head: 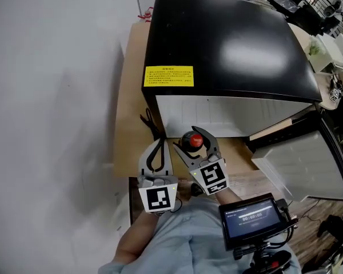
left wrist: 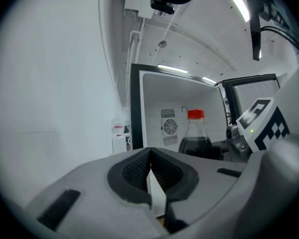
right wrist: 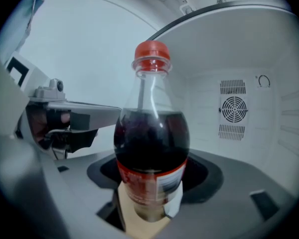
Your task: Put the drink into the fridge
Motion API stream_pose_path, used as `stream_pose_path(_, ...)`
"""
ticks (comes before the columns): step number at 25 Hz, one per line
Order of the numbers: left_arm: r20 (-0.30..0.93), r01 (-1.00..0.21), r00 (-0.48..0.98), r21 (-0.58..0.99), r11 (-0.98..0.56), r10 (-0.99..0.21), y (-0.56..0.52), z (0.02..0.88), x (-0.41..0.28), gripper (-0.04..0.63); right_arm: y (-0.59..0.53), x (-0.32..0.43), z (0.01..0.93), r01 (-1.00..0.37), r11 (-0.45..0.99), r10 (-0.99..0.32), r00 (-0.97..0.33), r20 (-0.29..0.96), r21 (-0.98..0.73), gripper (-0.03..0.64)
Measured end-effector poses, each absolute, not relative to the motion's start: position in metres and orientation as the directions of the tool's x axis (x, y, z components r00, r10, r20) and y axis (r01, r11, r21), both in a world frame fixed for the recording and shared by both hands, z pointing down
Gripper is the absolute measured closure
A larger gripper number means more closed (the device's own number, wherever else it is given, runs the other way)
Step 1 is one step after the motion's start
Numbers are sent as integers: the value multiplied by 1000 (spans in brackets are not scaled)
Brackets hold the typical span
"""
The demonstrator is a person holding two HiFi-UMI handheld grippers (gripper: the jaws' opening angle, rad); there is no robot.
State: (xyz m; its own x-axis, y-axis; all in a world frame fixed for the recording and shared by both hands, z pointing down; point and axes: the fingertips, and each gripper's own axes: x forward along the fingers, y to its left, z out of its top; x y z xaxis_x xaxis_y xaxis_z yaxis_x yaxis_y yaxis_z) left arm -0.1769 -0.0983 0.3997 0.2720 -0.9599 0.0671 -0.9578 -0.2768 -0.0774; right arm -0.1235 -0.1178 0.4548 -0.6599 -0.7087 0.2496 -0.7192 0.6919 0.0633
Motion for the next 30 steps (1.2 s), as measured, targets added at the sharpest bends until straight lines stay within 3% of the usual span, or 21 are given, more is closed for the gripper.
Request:
stream_pose_path(6, 49, -938, 336, -71, -339, -941, -108, 390, -165, 586, -125, -112, 439, -758, 647, -751, -615, 241, 80, 307)
stream_pose_path(30, 11, -947, 308, -95, -308, -951, -153, 389, -98, 586, -171, -46, 437, -743, 663, -741, -632, 228, 95, 307)
